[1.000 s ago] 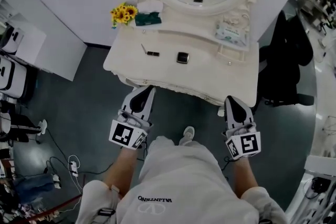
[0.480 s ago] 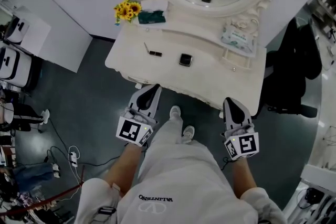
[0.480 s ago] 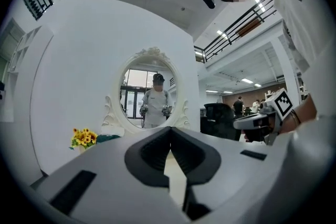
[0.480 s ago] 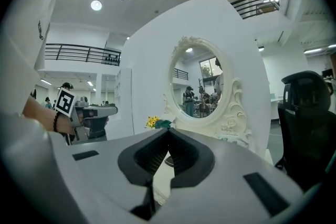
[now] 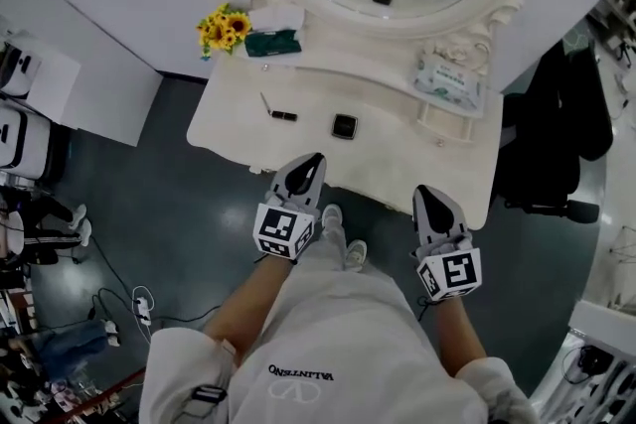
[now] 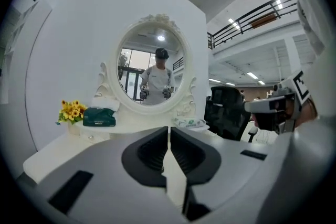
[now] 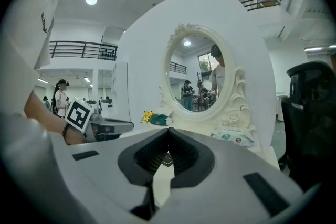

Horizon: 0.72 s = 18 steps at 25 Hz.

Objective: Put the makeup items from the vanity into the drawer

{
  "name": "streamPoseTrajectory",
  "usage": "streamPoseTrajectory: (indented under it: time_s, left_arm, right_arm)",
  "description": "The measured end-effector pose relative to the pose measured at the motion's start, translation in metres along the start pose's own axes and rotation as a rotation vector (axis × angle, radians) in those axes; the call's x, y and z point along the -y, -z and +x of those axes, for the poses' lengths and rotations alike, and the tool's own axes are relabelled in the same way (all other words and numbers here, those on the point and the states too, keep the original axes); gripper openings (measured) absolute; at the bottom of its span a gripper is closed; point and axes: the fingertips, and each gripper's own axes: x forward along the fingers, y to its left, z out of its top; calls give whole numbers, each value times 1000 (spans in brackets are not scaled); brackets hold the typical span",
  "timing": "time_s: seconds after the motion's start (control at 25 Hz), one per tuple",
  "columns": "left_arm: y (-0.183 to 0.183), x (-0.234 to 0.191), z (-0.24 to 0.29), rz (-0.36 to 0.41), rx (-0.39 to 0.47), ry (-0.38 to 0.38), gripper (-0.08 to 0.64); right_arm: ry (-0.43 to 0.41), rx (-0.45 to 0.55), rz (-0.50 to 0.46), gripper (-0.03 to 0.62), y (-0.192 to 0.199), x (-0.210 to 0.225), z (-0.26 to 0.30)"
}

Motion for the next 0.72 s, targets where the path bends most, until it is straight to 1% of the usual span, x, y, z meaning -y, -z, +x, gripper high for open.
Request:
streamPoseTrajectory:
  time_s: [0.2, 0.28, 0.44, 0.6, 0.68, 0.72]
  left_arm:
    - [28, -10, 33, -25, -71, 41, 3]
    - [37, -17, 42, -31, -92, 50, 5]
    - [56, -32, 57, -118, -137, 76, 14]
    - [71, -37, 71, -148, -182, 114, 45]
    - [76, -40, 79, -150, -207, 122, 82]
    - [80, -42, 84, -152, -226, 124, 121]
  right_arm:
    - [-2, -46, -6, 12, 7, 2, 35]
    - [6, -58, 7, 11, 10, 4, 49]
    - [20, -98, 26, 11, 20, 5, 79]
    - [34, -150, 42, 11, 38, 4, 108]
    - [40, -169, 54, 11, 45, 3, 121]
    - [42, -178, 56, 11, 48, 3, 127]
